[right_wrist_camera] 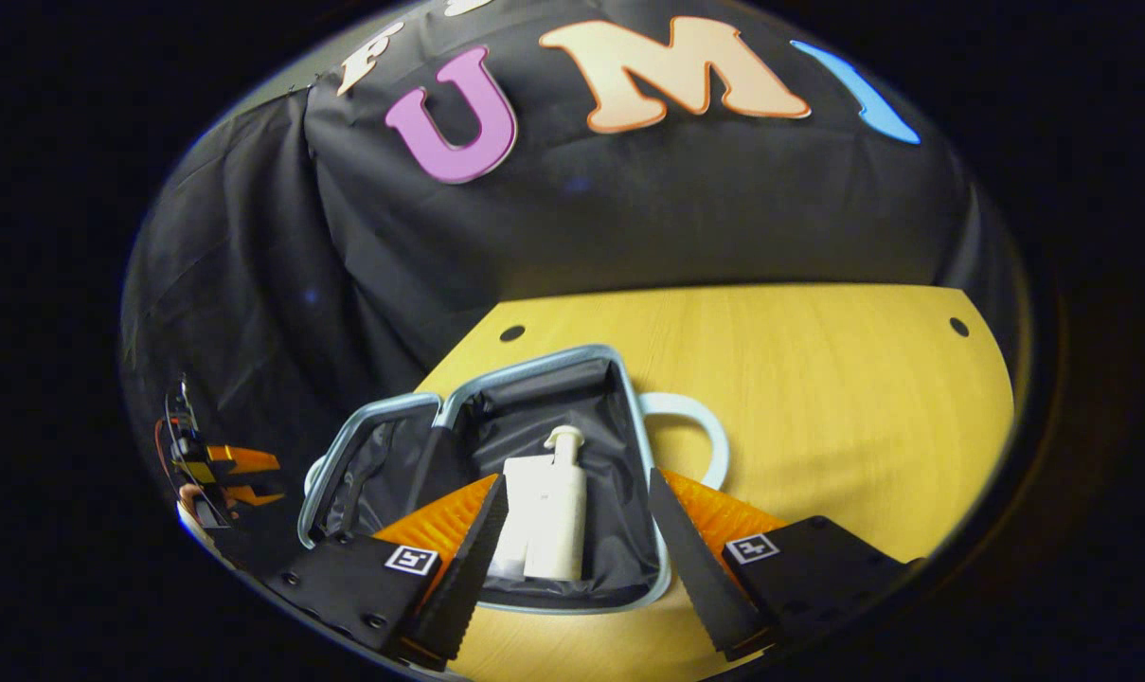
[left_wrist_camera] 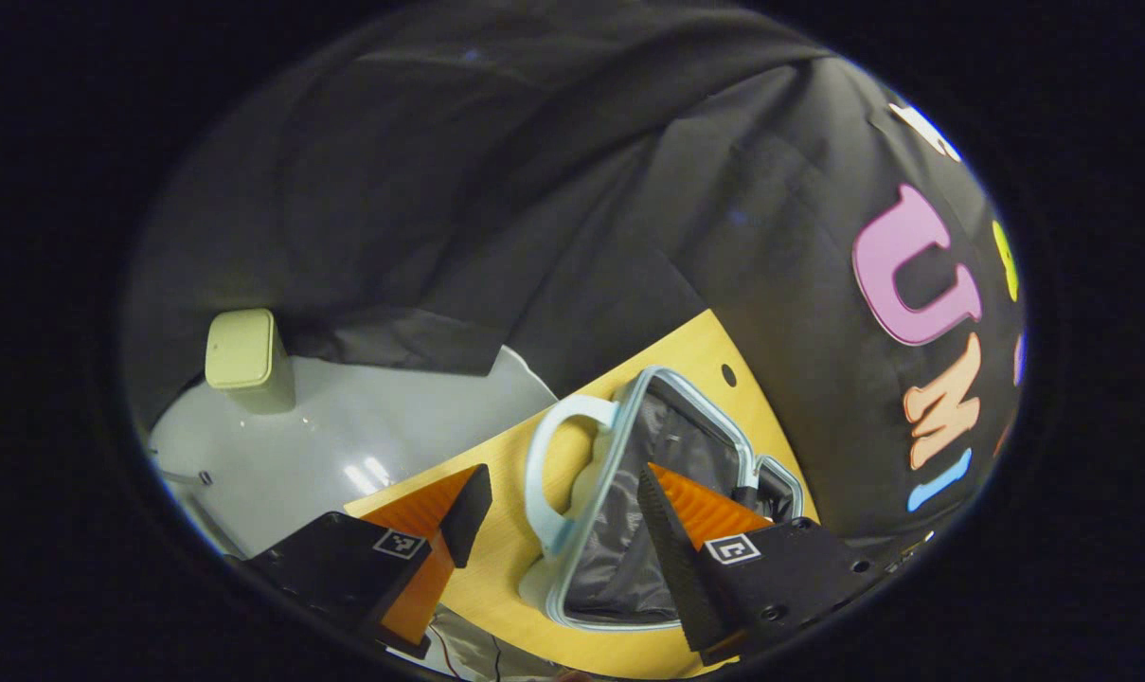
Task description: First open the suitcase, pack the skin care products into it, and then close the suitcase.
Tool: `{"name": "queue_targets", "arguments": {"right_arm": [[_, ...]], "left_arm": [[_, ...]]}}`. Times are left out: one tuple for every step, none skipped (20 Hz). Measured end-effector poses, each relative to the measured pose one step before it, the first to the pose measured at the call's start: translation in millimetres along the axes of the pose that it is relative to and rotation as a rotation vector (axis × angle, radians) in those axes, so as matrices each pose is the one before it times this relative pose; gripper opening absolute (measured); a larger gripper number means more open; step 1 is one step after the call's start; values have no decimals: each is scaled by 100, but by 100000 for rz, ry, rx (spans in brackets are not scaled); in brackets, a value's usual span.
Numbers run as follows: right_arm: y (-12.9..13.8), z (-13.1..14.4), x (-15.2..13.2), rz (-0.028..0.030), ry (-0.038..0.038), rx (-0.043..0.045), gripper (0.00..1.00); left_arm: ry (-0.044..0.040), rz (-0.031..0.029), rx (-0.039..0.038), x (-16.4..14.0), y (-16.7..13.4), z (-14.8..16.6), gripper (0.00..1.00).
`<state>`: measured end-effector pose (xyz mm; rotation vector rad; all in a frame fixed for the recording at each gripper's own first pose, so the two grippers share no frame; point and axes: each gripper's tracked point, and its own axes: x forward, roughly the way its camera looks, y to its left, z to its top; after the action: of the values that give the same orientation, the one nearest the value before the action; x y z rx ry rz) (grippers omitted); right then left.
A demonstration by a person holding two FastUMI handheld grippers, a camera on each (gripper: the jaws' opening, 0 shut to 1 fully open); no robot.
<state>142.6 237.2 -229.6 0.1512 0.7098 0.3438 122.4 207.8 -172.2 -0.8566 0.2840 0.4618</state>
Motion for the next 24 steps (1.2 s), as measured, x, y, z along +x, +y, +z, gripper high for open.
{"name": "queue_targets", "arguments": {"right_arm": [[-696, 509, -902, -1374, -2224, 83, 95], [-793, 603, -774, -1611, -2102, -16, 95], [-1027, 704, -715, -2652, -2846, -451, 87], [-926, 614, -776, -2265, -2786, -708, 95], [-760, 213, -824, -1661, -1706, -502, 95], [-796, 197, -802, -1712, -753, -374, 95], [-518, -19, -630, -990, -133, -263, 95], [-557, -18, -693, -1028, 62, -569, 95], [-560, -147, -476, -1043, 33, -978, 95], [-576, -16, -422, -1321, 248, -1049, 95], [-256, -56, -453, -555, 124, -570, 95], [-46, 70, -263, -285, -154, -144, 95], [-82, 67, -219, 259, -263, -115, 95], [38, -51, -34, 396, 267, -302, 95], [146, -100, -25, 330, 143, -459, 95], [99, -18, -66, 424, 98, -429, 95], [207, -41, -62, 391, 64, -509, 95], [112, -17, -30, 277, 127, -494, 95], [32, -112, -31, 399, 280, -507, 95], [22, -56, 73, 230, 202, -623, 95], [-22, -94, -10, 130, 179, -435, 95], [74, -32, 46, 362, 192, -196, 95], [104, -40, 75, 242, 206, -22, 95], [130, -26, -26, 445, 312, 314, 95]], "left_arm": [[1209, -708, -2219, 621, 434, -267, 91], [812, -1007, -1844, 708, 442, -175, 91], [888, -137, -2034, 715, 310, -161, 91], [831, -263, -1539, 664, 418, -41, 90], [594, -125, -1694, 644, 452, -75, 89], [501, -759, -1404, 360, 179, 85, 89], [707, -490, -1568, 541, 177, -83, 88], [626, -905, -1385, 431, 59, -116, 86], [851, -86, -1288, 510, 109, -247, 84], [511, -748, -766, 346, -19, -149, 81], [391, -930, -954, 287, -152, 58, 79], [542, -1193, -847, 343, -204, -84, 72], [497, -1404, -714, 371, -268, -135, 68], [626, -764, -550, 186, -182, -86, 53], [587, -1145, -223, 30, -146, -146, 38], [532, 594, 1200, -138, 68, -37, 24], [244, -1225, 798, 489, -244, 220, 9], [400, -2110, 653, -401, -558, -362, 5], [195, -2301, -232, -464, -597, 78, 0], [-203, -1639, 374, -350, -442, 188, 2], [-554, -410, 452, -316, -259, 221, 2], [-558, -717, 273, -211, -418, 185, 1], [-480, -845, 148, -338, -577, 149, 1], [-652, -655, 1052, -403, -798, 133, 2]]}}
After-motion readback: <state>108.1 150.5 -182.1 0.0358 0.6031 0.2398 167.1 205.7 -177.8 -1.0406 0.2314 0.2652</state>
